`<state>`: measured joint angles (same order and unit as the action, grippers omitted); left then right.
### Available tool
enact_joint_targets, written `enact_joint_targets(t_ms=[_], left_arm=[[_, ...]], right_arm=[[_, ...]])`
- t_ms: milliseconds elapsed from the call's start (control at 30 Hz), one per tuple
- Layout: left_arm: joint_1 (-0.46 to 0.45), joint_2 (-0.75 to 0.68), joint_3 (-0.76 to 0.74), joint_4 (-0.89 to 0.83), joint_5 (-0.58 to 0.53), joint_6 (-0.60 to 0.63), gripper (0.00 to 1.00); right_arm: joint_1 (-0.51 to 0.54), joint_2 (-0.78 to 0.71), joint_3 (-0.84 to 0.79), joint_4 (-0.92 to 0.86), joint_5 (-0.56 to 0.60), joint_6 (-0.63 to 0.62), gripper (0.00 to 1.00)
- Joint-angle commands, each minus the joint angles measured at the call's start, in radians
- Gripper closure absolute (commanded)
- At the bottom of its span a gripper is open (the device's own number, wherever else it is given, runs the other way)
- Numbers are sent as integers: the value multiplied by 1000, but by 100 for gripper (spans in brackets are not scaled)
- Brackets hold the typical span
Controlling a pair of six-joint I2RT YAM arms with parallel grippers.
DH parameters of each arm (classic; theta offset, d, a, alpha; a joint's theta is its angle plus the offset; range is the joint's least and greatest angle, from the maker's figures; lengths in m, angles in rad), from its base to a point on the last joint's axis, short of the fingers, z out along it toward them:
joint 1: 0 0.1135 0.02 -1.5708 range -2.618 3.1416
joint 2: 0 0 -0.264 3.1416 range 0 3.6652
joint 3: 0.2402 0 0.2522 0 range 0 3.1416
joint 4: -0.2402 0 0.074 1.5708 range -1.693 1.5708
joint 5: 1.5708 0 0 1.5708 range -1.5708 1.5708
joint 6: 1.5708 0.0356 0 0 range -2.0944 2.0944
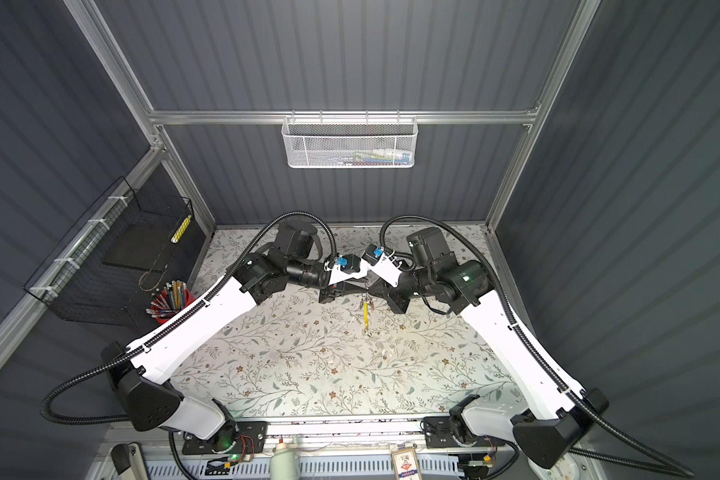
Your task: Put the keys on the keyring
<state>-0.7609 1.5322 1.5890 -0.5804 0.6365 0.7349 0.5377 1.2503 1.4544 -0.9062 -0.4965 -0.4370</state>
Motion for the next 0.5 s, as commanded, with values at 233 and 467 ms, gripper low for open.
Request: enact_joint_targets(t_ms=[233,467], left_arm=[[-3,23,19,-36,-15,-16,74],[-3,29,20,-27,-11,-23,91]], right_arm=[[22,-43,-5,38,9,-34,100],[22,-48,-15,53,-11,-34,100]])
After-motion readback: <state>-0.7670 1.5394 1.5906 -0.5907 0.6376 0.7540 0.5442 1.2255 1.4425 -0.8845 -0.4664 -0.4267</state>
